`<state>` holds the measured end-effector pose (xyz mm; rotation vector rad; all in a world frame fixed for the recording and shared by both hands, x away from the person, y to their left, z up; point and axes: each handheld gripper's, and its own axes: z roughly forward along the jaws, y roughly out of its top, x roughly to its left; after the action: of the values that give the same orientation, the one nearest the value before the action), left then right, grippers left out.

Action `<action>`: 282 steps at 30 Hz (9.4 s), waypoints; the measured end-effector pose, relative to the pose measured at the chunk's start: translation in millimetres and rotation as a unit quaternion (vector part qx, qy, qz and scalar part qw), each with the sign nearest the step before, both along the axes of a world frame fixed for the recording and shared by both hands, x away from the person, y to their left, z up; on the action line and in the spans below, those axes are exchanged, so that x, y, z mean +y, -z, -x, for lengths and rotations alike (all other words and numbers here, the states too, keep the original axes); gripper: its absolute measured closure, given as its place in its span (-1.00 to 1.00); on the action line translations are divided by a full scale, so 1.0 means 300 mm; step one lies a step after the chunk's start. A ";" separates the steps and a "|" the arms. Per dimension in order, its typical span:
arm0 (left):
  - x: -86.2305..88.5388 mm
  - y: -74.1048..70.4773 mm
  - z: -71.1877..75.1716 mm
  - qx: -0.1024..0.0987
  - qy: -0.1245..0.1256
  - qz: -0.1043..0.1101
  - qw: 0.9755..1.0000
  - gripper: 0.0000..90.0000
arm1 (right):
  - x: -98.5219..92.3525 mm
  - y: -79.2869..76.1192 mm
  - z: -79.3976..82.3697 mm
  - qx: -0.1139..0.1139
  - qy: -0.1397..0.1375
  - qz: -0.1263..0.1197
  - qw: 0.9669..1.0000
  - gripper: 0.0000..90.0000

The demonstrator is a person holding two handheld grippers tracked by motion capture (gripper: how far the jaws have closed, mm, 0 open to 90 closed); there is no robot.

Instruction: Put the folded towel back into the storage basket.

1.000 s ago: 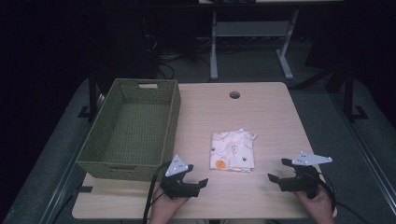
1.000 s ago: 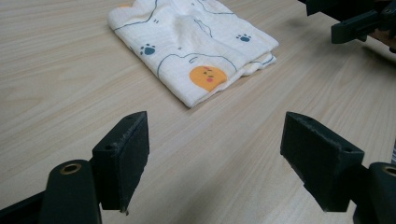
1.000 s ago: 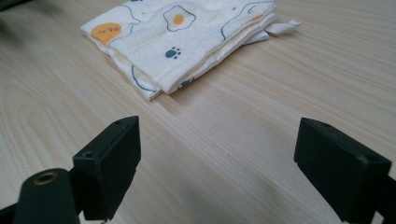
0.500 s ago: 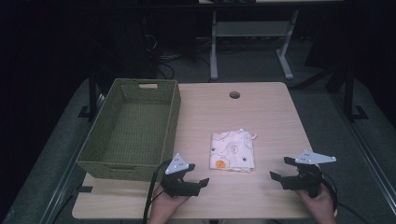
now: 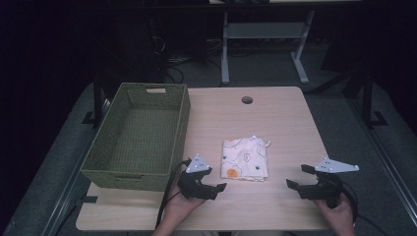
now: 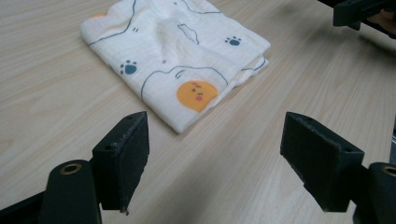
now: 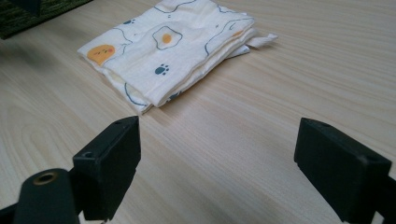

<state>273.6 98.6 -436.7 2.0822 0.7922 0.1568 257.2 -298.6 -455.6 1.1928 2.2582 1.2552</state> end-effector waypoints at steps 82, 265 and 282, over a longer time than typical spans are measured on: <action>-0.381 0.054 -0.381 0.069 0.015 -0.132 0.989 -0.08 | -0.012 -0.004 -0.009 -0.006 0.000 -0.025 1.000 -0.68; 0.421 -0.519 -0.334 0.106 0.009 0.068 0.992 0.85 | -0.004 0.030 -0.017 0.020 0.039 -0.007 0.999 -0.68; 0.524 -0.519 -0.333 0.105 -0.010 0.062 0.992 0.85 | 0.008 0.038 -0.026 0.027 0.034 -0.001 0.999 -0.68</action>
<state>373.3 255.7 -281.0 1.9938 0.9253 -0.1010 265.1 -296.3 -466.9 1.3076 2.2333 1.2153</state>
